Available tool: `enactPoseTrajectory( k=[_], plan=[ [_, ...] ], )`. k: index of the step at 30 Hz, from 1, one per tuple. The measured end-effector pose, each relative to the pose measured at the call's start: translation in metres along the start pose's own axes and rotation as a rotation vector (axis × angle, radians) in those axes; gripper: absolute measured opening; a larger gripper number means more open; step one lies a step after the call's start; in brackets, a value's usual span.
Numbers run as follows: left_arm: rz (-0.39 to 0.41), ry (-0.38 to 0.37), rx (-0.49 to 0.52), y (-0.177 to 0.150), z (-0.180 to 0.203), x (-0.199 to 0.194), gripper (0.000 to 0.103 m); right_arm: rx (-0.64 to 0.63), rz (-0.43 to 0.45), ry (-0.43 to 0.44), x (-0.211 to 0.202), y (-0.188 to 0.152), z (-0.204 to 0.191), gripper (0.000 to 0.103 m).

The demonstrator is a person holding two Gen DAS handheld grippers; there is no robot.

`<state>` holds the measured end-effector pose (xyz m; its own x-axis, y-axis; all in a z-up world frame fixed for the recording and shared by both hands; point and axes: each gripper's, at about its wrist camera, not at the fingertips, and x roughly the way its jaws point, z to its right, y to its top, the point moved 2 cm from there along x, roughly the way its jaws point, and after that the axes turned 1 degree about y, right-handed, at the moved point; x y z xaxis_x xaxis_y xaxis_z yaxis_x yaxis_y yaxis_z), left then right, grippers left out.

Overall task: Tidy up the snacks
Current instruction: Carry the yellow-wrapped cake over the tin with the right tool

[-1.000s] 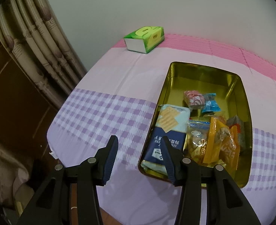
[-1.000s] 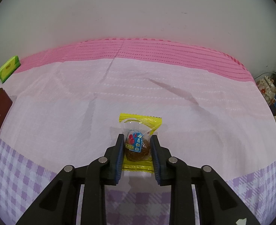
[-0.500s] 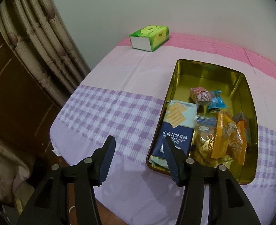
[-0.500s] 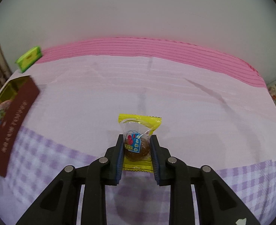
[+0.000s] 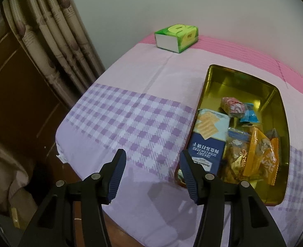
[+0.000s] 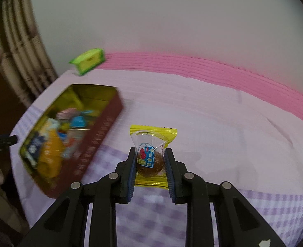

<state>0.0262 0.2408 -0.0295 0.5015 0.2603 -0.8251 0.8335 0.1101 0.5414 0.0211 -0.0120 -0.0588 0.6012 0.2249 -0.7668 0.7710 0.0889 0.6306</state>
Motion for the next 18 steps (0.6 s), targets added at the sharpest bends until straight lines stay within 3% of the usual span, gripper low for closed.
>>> enactPoseTrajectory(
  k=[10, 18],
  plan=[
    [-0.009, 0.018, -0.015, -0.005, -0.011, -0.001, 0.056, -0.123, -0.024, 0.17, 0.014, 0.012, -0.097, 0.024],
    [-0.025, 0.015, -0.043, -0.008, -0.022, 0.0, 0.057, -0.217, -0.047, 0.239, 0.019, 0.005, -0.146, 0.024]
  ],
)
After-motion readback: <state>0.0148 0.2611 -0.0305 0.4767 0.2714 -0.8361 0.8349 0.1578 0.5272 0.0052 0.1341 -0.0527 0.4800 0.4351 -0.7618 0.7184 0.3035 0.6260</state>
